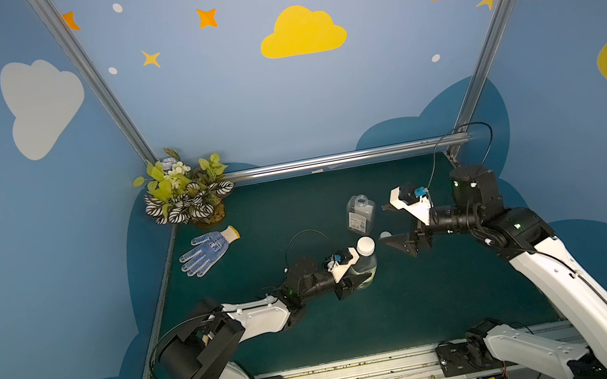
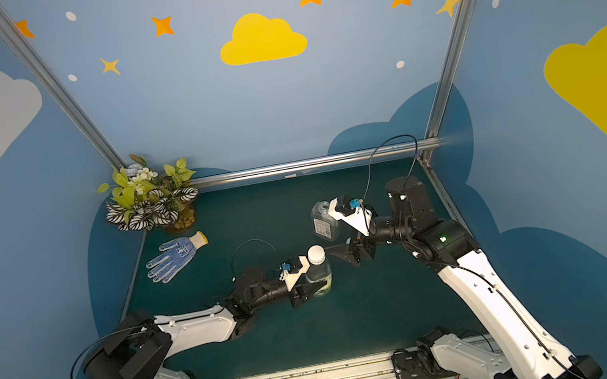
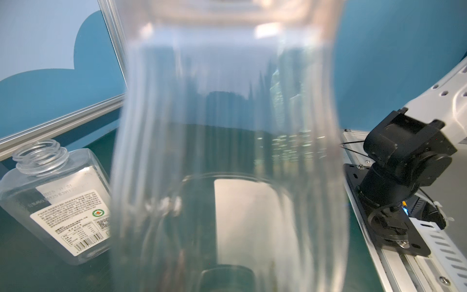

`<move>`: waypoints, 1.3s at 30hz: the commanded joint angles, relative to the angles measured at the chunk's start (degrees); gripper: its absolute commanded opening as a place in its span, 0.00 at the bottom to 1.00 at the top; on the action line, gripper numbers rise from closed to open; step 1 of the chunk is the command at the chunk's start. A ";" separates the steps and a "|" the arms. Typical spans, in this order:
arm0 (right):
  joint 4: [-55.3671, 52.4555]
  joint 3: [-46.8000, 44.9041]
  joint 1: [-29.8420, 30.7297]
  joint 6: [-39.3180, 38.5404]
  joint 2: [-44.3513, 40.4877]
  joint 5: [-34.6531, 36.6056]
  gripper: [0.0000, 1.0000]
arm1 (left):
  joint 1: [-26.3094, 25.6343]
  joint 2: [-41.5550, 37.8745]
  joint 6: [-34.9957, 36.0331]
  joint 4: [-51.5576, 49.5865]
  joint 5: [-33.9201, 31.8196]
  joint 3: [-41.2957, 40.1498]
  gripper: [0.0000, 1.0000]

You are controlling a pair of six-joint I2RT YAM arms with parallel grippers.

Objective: Screw on the bottle caps
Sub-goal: Screw the bottle cap onto the plastic bottle.

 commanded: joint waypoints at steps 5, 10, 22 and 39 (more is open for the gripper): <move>-16.20 5.21 3.62 -13.28 2.69 -3.65 0.95 | -0.07 -1.72 1.69 -4.07 4.63 0.86 0.46; -18.17 6.27 7.41 -16.62 7.33 -0.14 0.93 | -0.08 -1.47 1.53 -3.92 6.48 1.15 0.46; -14.26 6.91 8.88 -16.46 12.94 1.91 0.79 | -0.11 -0.93 1.87 -3.68 7.56 1.41 0.45; -13.12 5.72 9.05 -16.14 14.64 3.74 0.59 | -0.15 -0.84 1.65 -2.75 7.72 1.36 0.44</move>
